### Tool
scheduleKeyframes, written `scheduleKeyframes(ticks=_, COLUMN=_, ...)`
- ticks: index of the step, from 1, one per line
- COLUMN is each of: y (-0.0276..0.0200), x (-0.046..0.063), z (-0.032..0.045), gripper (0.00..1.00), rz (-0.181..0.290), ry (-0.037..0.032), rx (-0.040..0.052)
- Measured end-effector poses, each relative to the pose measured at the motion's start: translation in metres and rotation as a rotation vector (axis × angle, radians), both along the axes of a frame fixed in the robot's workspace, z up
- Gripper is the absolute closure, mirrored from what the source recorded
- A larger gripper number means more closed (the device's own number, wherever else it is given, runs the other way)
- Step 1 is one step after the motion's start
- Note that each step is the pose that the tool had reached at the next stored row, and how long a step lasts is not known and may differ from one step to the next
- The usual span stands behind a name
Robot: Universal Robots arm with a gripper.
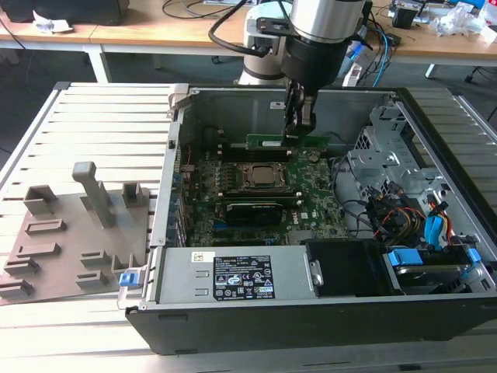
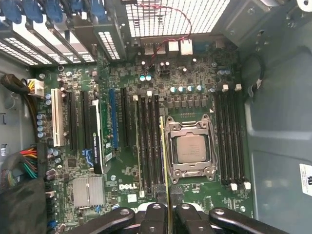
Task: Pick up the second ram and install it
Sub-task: 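Insert the second ram into the second slot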
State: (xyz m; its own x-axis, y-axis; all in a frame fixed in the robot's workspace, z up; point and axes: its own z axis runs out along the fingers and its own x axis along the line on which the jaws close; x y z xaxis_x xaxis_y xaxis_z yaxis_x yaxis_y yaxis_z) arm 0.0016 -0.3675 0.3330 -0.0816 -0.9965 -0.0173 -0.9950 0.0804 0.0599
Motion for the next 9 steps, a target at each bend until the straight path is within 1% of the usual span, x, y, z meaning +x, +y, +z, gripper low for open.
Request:
scheduleKeyframes(ticks=1, y=0.0000, x=0.0000, z=-0.0024, gripper=0.86, rz=0.000, ry=0.0000, rx=0.0000)
scheduleKeyframes(ticks=6, y=-0.0001, x=0.0000, z=-0.0095, gripper=0.86, rz=0.000, ry=0.0000, rx=-0.0001)
scheduleKeyframes(ticks=9, y=-0.0002, x=0.0000, z=-0.0120, gripper=0.86, rz=0.000, ry=0.0000, rx=-0.0001)
